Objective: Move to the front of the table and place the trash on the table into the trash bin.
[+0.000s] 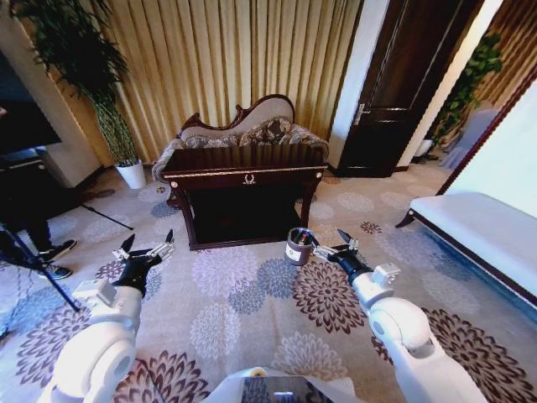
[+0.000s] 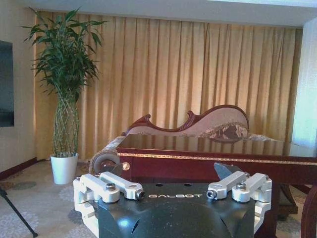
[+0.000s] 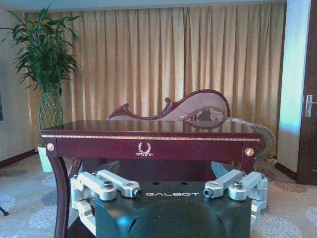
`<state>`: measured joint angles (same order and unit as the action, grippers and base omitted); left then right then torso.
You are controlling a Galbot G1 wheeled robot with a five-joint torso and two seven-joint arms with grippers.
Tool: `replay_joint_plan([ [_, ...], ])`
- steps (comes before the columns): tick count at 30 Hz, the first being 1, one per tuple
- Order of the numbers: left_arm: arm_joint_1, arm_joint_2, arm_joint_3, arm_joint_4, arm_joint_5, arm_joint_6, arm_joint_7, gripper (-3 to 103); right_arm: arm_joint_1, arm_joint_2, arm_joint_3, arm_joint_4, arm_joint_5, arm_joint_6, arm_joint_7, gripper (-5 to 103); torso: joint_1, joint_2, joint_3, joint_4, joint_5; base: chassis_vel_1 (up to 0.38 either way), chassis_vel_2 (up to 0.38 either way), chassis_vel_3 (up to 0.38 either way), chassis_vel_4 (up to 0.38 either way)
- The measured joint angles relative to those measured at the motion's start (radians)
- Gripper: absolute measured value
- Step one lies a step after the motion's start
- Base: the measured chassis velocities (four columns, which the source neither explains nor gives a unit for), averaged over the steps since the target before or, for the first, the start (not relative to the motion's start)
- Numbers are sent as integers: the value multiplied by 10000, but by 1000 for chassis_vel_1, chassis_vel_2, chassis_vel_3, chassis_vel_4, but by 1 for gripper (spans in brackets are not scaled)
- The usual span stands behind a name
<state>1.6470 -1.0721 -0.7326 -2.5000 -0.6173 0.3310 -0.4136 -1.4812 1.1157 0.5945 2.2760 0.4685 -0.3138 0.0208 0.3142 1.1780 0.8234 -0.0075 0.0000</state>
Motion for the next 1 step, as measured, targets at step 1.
replay_joint_plan([
  [1, 2, 1, -2, 0, -1, 0, 0, 100, 1, 0, 0, 11, -1, -2, 0, 100, 0, 0, 0, 0, 0, 0, 0, 0, 0],
])
